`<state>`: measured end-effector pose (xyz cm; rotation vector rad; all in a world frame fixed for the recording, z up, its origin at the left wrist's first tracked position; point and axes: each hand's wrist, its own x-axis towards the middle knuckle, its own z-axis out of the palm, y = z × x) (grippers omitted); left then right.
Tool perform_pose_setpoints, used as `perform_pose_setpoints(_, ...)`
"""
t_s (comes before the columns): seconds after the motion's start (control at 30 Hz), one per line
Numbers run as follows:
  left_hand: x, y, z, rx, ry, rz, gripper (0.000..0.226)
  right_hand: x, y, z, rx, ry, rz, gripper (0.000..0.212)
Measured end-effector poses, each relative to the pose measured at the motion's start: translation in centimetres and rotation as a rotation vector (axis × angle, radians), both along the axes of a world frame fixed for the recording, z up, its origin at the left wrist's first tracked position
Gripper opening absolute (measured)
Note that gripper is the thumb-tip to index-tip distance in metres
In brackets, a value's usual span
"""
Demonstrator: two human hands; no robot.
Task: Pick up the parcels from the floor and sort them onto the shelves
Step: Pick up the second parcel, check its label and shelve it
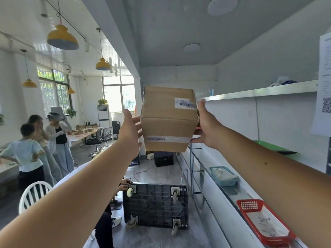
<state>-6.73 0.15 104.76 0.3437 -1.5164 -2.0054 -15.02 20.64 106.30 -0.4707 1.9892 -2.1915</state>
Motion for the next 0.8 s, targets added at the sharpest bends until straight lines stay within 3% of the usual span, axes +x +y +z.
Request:
perform_pose_setpoints(0.33, -0.2, -0.2, -0.2, 0.046, -0.005, -0.066, 0.071, 0.8, 0.9, 0.4, -0.026, 0.029, 0.008, 0.081)
perform_pose_setpoints(0.53, 0.5, 0.4, 0.3, 0.021, 0.009, -0.036, 0.059, 1.3, 0.8, 0.7, -0.023, 0.062, 0.005, 0.081)
perform_pose_setpoints(0.63, 1.2, 0.9, 0.5, 0.013, 0.029, -0.029, 0.049, 1.6, 0.9, 0.8, -0.012, 0.085, 0.023, 0.068)
perform_pose_setpoints(0.8, 2.2, 1.7, 0.6, 0.009, 0.028, -0.121, 0.053, 2.6, 1.0, 0.7, -0.025, 0.084, 0.015, 0.034)
